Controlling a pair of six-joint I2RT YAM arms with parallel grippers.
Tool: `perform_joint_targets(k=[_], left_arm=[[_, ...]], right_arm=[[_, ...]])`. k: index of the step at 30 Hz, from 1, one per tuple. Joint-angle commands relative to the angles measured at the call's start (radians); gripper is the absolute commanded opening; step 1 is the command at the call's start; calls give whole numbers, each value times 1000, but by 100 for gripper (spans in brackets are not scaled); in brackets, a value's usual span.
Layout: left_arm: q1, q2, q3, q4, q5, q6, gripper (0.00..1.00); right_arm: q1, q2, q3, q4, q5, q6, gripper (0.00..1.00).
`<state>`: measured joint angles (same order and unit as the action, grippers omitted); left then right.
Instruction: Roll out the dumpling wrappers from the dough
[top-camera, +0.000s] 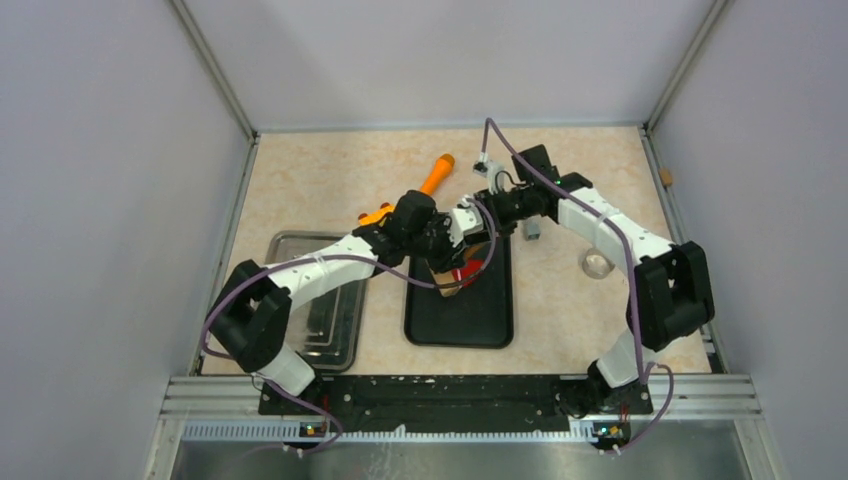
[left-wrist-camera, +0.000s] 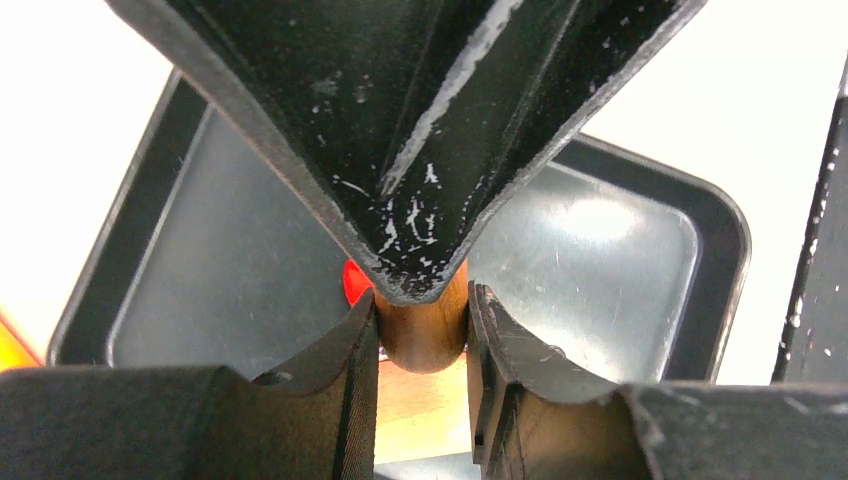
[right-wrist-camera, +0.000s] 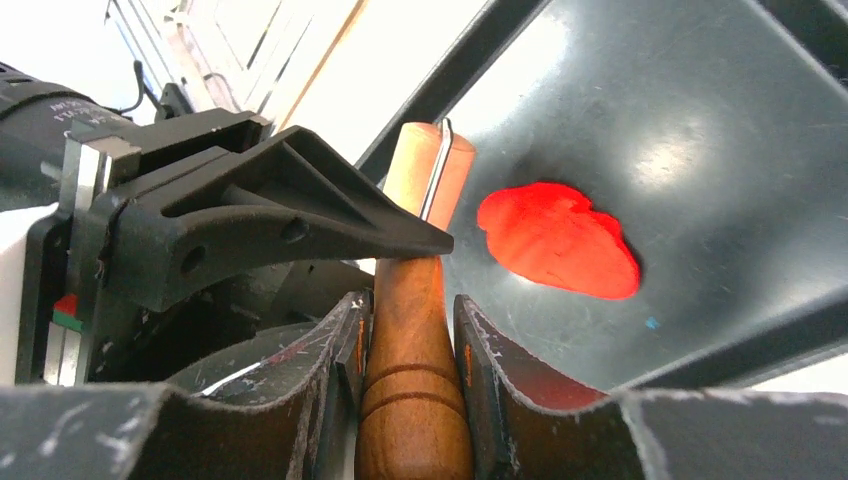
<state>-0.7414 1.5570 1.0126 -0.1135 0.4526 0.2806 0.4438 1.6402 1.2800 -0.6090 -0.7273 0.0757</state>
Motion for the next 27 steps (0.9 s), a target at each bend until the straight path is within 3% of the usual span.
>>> perform_joint_targets(k=[1, 13, 27], left_arm=[[-13, 48, 106, 66, 84, -16, 0], [-11, 292, 225, 135, 98, -88, 0], [86, 270, 82, 118, 128, -164, 0]], right_arm=[[-44, -46, 32, -42, 62, -120, 0], [-97, 0, -47, -11, 202, -117, 0], [-64, 127, -98, 30, 226, -88, 0]])
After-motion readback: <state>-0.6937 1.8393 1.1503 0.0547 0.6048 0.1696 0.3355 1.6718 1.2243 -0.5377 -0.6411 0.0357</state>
